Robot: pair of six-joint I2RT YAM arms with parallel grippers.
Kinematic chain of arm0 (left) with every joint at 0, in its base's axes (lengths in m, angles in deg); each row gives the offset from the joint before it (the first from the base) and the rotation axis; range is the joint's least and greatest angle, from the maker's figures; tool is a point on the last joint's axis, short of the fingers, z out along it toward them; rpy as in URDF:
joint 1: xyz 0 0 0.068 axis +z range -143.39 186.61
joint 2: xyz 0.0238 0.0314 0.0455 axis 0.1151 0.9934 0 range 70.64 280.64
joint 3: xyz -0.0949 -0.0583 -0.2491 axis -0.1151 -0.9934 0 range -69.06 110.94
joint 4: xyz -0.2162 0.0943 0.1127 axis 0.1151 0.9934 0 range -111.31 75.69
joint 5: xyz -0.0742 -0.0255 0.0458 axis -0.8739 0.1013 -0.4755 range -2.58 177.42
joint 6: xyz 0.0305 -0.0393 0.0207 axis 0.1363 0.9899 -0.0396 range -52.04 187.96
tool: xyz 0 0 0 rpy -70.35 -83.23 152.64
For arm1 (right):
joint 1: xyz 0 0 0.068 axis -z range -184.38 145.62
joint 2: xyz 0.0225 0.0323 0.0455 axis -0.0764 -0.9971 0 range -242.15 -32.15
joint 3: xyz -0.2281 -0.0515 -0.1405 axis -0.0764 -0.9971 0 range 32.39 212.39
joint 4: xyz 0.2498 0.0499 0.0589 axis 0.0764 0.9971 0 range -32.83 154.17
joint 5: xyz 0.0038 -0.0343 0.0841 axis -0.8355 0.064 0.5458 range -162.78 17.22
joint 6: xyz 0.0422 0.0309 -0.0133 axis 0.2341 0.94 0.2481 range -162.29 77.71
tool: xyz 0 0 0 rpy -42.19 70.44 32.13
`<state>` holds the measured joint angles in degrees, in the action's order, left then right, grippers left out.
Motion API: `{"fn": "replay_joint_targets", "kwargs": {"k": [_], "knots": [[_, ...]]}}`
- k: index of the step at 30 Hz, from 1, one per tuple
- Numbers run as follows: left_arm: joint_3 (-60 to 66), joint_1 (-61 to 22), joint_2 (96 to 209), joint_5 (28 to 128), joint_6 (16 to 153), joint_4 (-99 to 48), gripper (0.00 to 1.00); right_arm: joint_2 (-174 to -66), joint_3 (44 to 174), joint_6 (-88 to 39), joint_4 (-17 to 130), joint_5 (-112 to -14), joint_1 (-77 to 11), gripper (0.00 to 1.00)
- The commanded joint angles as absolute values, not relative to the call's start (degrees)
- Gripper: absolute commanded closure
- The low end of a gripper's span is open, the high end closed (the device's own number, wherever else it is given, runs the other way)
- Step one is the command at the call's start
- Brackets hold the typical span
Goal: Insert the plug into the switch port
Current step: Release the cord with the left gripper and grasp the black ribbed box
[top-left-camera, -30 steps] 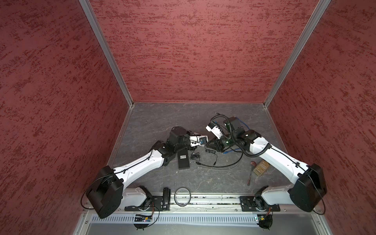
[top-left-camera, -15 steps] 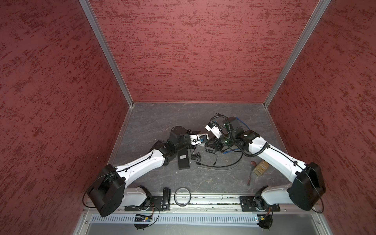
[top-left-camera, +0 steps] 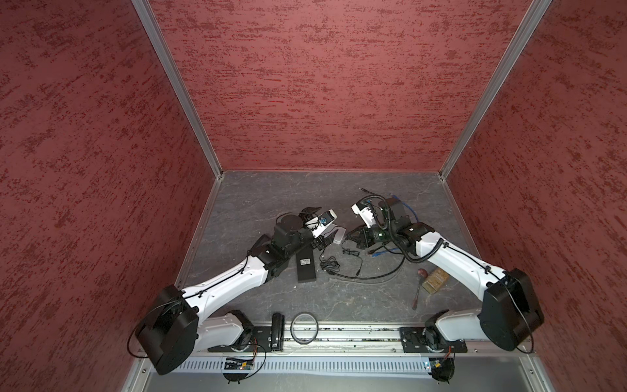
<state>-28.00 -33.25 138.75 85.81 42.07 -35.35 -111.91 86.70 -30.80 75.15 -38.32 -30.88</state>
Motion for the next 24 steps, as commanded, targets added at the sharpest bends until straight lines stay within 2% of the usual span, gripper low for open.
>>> {"fn": "replay_joint_targets", "kwargs": {"k": [1, 7, 11, 18, 24], "knots": [[-26.71, -32.94, 136.5, 90.85, 53.96, -27.53, 0.07, -110.51, 85.27, -27.8, 71.37, -36.6, -28.79, 0.95], [-22.44, -33.58, 137.84, 95.92, 70.02, -8.13, 0.13, -109.0, 83.26, -27.58, 70.37, -35.29, -26.19, 0.95], [-22.88, -35.31, 138.88, 97.95, 80.21, -1.25, 0.15, -108.61, 82.22, -28.55, 71.14, -34.66, -25.11, 0.95], [-20.05, -37.86, 145.65, 102.42, 93.69, 12.47, 0.15, -108.14, 80.34, -28.58, 68.91, -33.62, -24.14, 0.94], [-15.12, -38.13, 151.66, 102.79, 99.74, 20.38, 0.13, -107.66, 80.13, -29.04, 68.34, -33.59, -23.99, 0.94]]}}
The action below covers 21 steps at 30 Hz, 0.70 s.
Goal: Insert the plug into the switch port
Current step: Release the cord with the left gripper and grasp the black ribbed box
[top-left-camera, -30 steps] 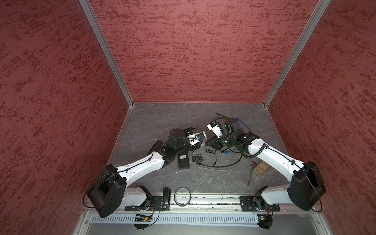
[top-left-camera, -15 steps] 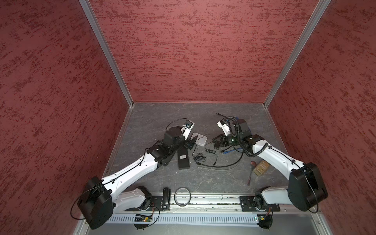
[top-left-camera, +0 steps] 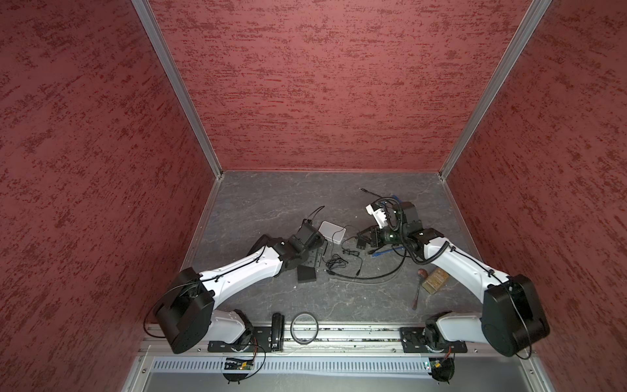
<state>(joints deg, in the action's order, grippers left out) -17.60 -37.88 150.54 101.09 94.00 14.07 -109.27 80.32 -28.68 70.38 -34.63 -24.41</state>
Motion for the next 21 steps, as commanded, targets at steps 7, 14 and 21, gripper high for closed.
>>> {"fn": "replay_joint_targets", "kwargs": {"k": [7, 14, 21], "knots": [[-12.12, -37.59, 158.05, 100.5, 102.79, 22.86, 0.12, -107.3, 79.91, -29.18, 67.76, -33.79, -23.98, 0.93], [-9.98, -36.48, 164.55, 99.21, 104.09, 22.52, 0.14, -106.44, 79.02, -29.44, 67.61, -34.27, -23.89, 0.93], [-9.19, -35.46, 168.47, 99.03, 104.06, 21.95, 0.16, -105.89, 78.58, -29.4, 67.31, -34.54, -23.75, 0.93]]}}
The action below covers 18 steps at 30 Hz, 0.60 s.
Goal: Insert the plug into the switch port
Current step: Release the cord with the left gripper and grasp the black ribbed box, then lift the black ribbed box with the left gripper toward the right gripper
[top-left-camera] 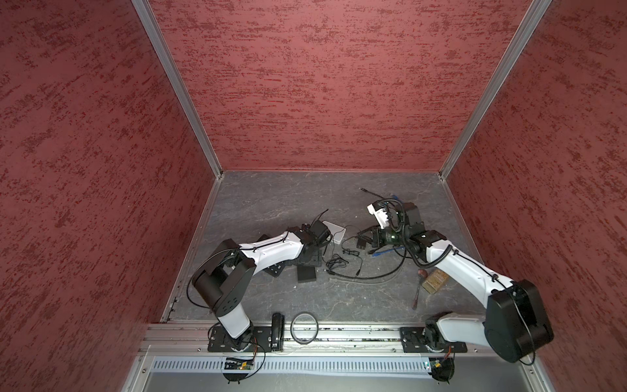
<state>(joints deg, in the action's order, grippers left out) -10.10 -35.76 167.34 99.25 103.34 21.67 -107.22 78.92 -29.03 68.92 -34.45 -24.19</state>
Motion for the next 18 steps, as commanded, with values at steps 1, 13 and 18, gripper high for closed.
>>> {"fn": "replay_joint_targets", "kwargs": {"k": [1, 13, 18], "knots": [[-9.21, -35.41, 168.83, 98.87, 104.15, 21.68, 0.16, -105.95, 78.59, -29.41, 67.35, -34.55, -23.76, 0.93], [-10.33, -34.78, 172.14, 96.06, 103.08, 19.15, 0.58, -106.4, 78.5, -29.45, 67.14, -34.81, -23.75, 0.93], [-12.96, -34.77, 170.7, 95.43, 101.98, 15.45, 0.82, -106.33, 78.49, -29.65, 67.0, -34.81, -23.72, 0.93]]}}
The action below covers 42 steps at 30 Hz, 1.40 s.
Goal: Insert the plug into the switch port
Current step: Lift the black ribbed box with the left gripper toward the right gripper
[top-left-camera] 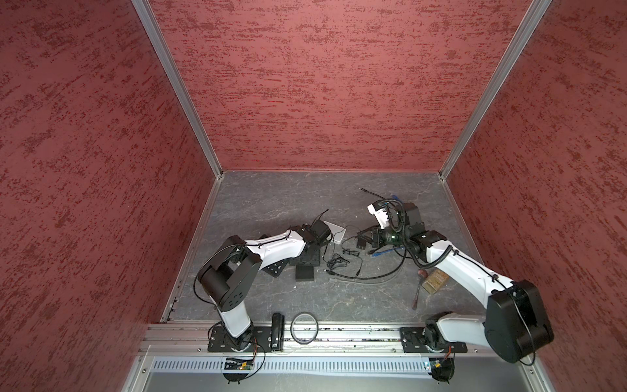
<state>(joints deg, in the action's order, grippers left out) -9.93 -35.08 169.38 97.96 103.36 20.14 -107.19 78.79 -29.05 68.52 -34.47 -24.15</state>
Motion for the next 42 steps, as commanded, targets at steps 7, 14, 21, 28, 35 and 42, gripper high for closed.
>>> {"fn": "replay_joint_targets", "kwargs": {"k": [7, 14, 21, 28, 35, 42], "knots": [[-16.97, -37.55, 164.48, 97.13, 94.78, 7.43, 0.88, -106.24, 78.38, -30.07, 66.42, -34.46, -23.63, 0.93], [-20.79, -40.75, 158.15, 101.7, 87.33, 1.02, 0.99, -106.91, 78.58, -29.19, 65.27, -34.25, -23.23, 0.93], [-26.6, -42.67, 148.54, 104.23, 80.82, -5.49, 1.0, -107.51, 78.82, -28.84, 64.97, -33.84, -22.58, 0.93], [-33.34, -45.66, 139.37, 105.91, 70.05, -14.74, 1.0, -107.73, 78.96, -28.51, 64.12, -31.92, -21.8, 0.92], [-40.99, -49.86, 133.82, 103.17, 54.81, -29.66, 1.0, -107.75, 78.9, -28.49, 64.21, -30.11, -21.5, 0.92], [-45.31, -52.16, 134.08, 99.56, 42.35, -40.74, 1.0, -104.75, 77.75, -28.66, 65.03, -27.04, -21.47, 0.92]]}}
